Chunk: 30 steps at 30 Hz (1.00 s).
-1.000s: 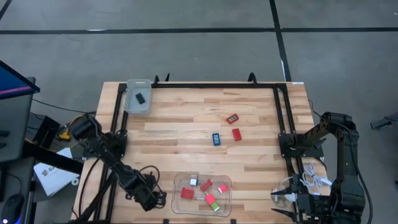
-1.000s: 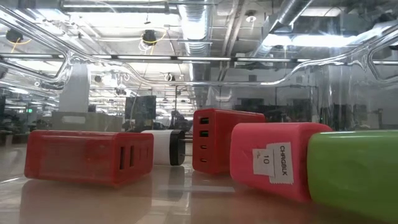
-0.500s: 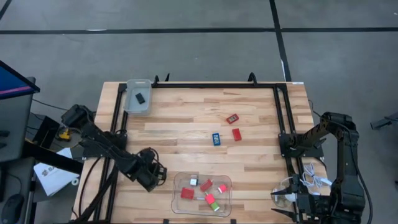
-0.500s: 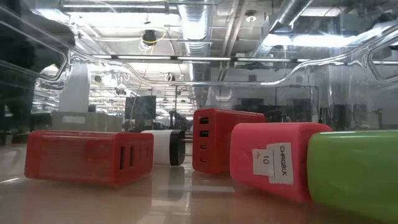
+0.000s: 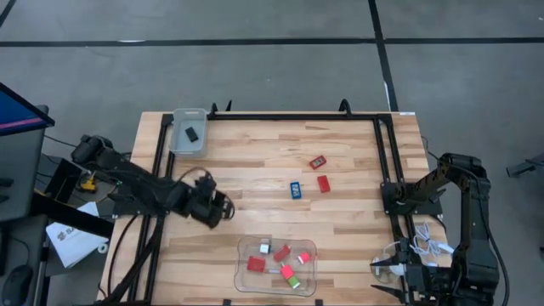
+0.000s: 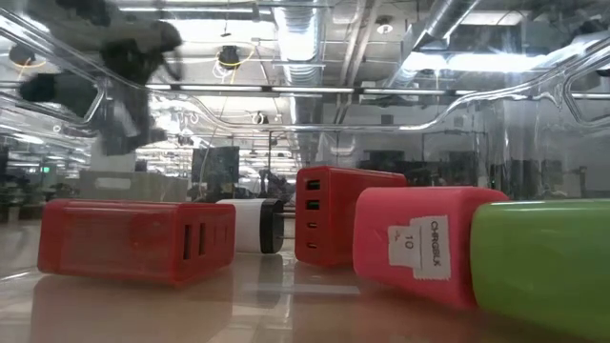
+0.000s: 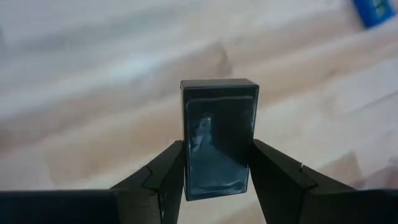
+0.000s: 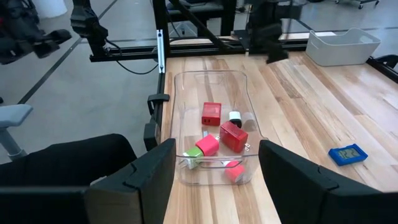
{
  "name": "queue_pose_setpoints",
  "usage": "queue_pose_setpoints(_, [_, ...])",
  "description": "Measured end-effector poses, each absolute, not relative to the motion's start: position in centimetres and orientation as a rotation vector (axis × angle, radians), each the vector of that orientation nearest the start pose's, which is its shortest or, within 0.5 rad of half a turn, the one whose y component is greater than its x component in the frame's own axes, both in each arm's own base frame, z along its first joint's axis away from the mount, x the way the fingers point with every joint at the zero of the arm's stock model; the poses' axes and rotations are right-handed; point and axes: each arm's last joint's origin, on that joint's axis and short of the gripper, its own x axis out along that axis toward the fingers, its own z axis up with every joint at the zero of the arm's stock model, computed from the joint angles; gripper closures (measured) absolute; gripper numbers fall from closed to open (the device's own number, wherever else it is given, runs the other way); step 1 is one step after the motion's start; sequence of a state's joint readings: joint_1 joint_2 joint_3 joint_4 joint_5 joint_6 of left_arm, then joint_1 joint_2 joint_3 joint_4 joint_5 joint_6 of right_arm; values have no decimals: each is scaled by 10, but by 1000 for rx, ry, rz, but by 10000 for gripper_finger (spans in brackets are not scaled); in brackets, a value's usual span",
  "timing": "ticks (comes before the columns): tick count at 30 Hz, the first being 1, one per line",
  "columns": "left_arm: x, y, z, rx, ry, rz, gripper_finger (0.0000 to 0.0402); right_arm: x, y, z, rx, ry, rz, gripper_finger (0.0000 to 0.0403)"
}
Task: Pick & Place Office items
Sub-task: Put the black digital clock into the gray bin
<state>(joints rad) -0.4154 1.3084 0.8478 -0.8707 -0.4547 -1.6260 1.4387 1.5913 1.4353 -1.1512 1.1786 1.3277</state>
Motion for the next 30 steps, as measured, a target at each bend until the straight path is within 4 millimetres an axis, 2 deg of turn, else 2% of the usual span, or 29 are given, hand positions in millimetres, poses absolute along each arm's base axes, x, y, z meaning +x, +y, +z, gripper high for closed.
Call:
queue_pose_setpoints(4, [217,-44,222,-812,784,897,245,66,291,312,44,376,-33,179])
queue_pose_setpoints(9, [229,5,240,-742,654,857,245,66,291,313,44,369,-36,179])
queue_pose_setpoints(13, [229,49,256,-707,544,841,245,66,291,313,53,366,-39,179])
queue_pose_setpoints(17, [217,89,265,-697,487,869,245,69,290,312,64,367,-54,179])
queue_pose_setpoints(21, [200,121,265,-683,502,932,245,71,288,312,73,370,-66,179])
queue_pose_setpoints(30, [170,157,262,-667,535,1084,245,77,286,311,81,372,-91,179])
